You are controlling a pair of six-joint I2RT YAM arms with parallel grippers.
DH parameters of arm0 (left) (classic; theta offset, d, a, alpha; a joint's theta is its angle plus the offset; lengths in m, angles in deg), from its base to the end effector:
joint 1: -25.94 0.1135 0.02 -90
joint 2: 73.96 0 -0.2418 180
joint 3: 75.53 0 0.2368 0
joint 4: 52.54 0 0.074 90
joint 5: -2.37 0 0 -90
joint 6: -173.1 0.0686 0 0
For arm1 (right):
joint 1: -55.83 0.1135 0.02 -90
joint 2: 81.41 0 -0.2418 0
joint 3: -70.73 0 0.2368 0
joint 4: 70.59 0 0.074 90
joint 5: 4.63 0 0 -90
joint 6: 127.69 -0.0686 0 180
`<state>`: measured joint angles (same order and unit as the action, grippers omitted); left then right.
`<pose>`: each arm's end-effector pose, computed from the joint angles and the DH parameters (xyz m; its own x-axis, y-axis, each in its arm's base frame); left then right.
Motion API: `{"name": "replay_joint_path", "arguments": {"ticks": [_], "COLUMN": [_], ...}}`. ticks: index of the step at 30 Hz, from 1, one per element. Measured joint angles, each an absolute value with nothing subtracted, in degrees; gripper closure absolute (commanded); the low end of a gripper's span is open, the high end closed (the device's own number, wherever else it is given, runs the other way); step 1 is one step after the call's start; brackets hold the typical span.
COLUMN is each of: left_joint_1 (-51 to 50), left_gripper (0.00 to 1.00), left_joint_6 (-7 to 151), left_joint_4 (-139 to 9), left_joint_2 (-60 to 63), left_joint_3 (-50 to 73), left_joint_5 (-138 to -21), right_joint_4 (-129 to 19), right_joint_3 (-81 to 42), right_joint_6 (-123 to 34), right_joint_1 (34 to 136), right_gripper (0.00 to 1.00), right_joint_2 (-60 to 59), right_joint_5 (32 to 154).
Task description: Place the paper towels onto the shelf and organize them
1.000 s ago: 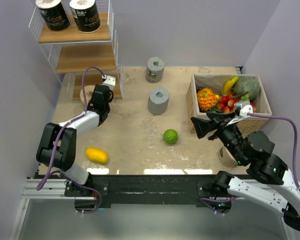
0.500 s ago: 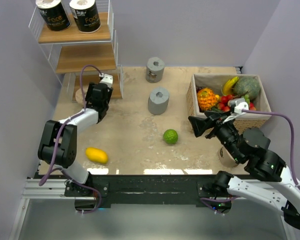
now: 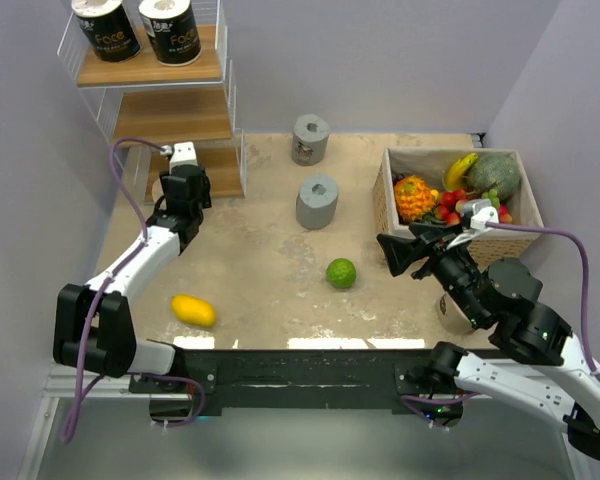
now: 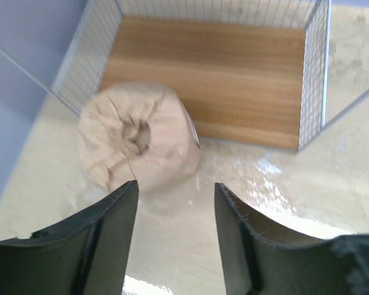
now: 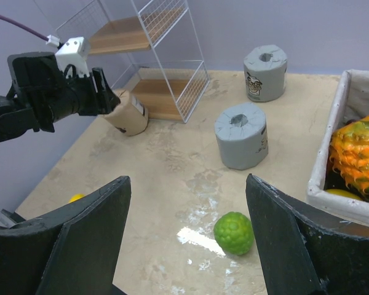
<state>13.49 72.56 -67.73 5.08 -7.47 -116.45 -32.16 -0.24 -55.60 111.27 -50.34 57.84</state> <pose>0.3263 -0.0382 0.2466 -0.3807 -0.0801 -0.9212 -0.3084 0.9502 0.0448 0.0995 0.0885 0.3936 -0.1301 0.2918 -0.9476 -0.4500 0.8342 0.3187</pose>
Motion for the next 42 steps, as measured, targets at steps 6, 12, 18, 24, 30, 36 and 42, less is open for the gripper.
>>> {"name": "replay_joint_path", "arguments": {"ticks": [6, 12, 18, 24, 30, 36, 42], "left_joint_1": [14.8, 14.8, 14.1, 7.9, 4.1, 4.1, 5.0], "left_gripper": [0.58, 0.66, 0.66, 0.75, 0.94, 0.99, 1.0], "left_joint_6": [63.5, 60.5, 64.5, 74.5, 85.8, 95.3, 102.5], "left_joint_4": [-75.2, -79.4, -81.8, -80.5, -76.1, -70.6, -69.1], "left_joint_2": [5.1, 6.4, 14.3, 20.4, 23.1, 23.3, 25.0], "left_joint_3": [-7.7, -8.0, -5.5, -3.7, -5.2, -5.9, -6.4], "left_joint_5": [-109.9, -109.6, -114.6, -125.8, -131.1, -134.9, -134.5], "right_joint_4": [-32.3, -32.4, -33.3, -33.8, -34.4, -34.8, -35.3], "right_joint_3": [0.9, 1.4, 1.5, 1.7, 2.4, 2.9, 2.9], "right_joint_6": [-55.6, -55.6, -55.6, -55.6, -55.5, -54.2, -53.2], "right_joint_1": [111.3, 111.3, 111.3, 111.3, 111.3, 111.3, 111.3], "right_gripper": [0.21, 0.21, 0.21, 0.21, 0.21, 0.21, 0.21], "right_joint_2": [-52.0, -52.3, -52.3, -52.3, -53.9, -54.6, -54.2], "right_joint_5": [57.9, 57.9, 58.1, 58.1, 58.0, 57.8, 57.6]}}
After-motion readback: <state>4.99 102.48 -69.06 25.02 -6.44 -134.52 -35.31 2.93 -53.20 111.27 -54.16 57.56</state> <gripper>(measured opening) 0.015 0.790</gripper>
